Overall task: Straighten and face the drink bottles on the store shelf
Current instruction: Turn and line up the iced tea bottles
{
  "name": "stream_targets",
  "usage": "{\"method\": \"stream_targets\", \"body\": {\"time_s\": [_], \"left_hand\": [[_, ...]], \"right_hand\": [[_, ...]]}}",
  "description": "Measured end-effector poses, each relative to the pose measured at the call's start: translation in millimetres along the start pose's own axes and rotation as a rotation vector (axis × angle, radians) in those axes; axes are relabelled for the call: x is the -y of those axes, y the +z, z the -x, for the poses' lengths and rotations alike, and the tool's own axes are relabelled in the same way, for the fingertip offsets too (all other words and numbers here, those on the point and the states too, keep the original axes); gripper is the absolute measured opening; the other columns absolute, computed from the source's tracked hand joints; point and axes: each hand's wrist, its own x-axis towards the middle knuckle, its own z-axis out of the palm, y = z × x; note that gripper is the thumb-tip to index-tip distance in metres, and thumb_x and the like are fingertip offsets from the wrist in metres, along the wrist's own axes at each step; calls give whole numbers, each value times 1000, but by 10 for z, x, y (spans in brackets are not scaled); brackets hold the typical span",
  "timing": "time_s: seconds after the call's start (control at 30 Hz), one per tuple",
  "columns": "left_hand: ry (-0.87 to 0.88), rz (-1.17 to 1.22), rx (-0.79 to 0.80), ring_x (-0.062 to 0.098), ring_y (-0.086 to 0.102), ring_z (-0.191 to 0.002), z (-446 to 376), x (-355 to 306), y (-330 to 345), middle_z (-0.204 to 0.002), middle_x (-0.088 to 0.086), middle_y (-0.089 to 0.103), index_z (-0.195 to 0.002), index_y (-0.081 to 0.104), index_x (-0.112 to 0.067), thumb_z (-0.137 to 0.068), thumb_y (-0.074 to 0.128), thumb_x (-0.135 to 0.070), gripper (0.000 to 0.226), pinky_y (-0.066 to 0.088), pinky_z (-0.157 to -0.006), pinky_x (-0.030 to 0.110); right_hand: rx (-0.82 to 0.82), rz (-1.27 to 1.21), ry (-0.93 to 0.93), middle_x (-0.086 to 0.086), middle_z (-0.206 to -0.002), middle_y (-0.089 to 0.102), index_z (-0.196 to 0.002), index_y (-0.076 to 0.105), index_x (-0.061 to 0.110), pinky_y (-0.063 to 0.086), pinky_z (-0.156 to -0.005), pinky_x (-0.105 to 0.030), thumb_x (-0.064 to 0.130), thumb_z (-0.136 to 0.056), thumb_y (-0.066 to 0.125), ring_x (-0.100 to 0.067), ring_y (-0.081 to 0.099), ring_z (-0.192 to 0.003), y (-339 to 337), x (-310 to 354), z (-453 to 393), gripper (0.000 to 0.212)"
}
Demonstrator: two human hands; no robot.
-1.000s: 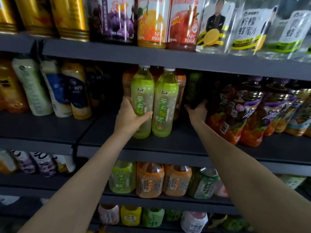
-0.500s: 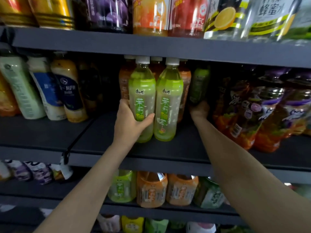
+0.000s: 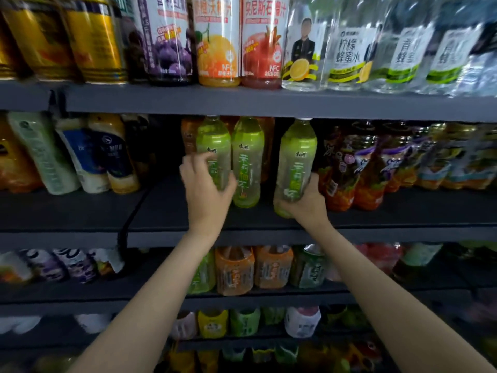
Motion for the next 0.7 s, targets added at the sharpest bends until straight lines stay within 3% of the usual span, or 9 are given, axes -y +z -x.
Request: {"method": "stream_targets", "body": {"time_s": [0.07,0.1,0.17,0.23,0.33,0.43,0.5,0.6,0.7], "left_hand": [[41,69,255,13,44,-106,107,-84,-12,-112,4,49,-116,50,-8,-85,65,-18,37,30,-87,14],[-20,121,414,9,45,-107,148,-114,-13,-114,0,49,-120,48,-11,-86,64,-21,39,31,-87,13],[-255,219,727,5,45,-111,206,-107,-7,-118,-9,49,-124,47,-21,-89,61,-34,40,33,-89,16],[-509,371,907,9,50,-116,244,-101,-40,-119,-12,53,-120,50,-28,-86,58,-45,40,40,-95,24],[-798,774,991,17,62,-109,285,-155,-99,-125,2,59,-130,48,-23,-87,55,-43,47,49,-95,32],[-869,964,980,20,65,-103,295,-253,-165,-122,7,62,-128,50,-20,-91,55,-33,39,53,-89,32],[-827,924,946,18,64,-104,290,-242,-213,-124,7,59,-128,45,-19,-87,61,-28,45,52,-91,31],[-674,669,889,13,60,-105,245,-154,-339,-125,2,55,-122,43,-26,-77,72,-25,53,50,-95,35],[-448,479,801,12,52,-113,165,-76,-472,-124,-5,51,-121,47,-29,-74,77,-23,56,47,-97,34]], "right_hand": [[72,-122,8,3,-111,55,-132,31,16,48,-85,-33,19,-72,82,-17,55,-103,-98,63,152,79],[103,-200,18,8,-112,54,-134,31,20,48,-87,-31,18,-72,82,-14,55,-104,-129,99,239,80],[153,-390,65,13,-114,55,-134,32,27,49,-89,-31,20,-72,82,-10,55,-106,-162,177,388,80],[185,-604,137,4,-122,59,-133,35,28,51,-92,-37,23,-70,81,-15,59,-111,-198,253,473,78],[232,-831,183,-5,-127,60,-135,42,18,52,-93,-40,23,-74,75,-21,62,-111,-256,406,537,69],[225,-873,172,-6,-123,64,-129,50,12,52,-93,-37,25,-82,68,-19,64,-109,-265,516,596,52],[165,-934,210,-5,-120,64,-126,52,12,51,-95,-36,25,-89,62,-20,63,-109,-306,583,579,40],[126,-934,264,-3,-116,65,-118,55,16,52,-93,-37,30,-91,61,-22,62,-108,-408,596,537,32],[145,-908,292,-4,-115,63,-119,52,16,55,-84,-36,30,-89,63,-25,64,-103,-431,600,569,36]]}}
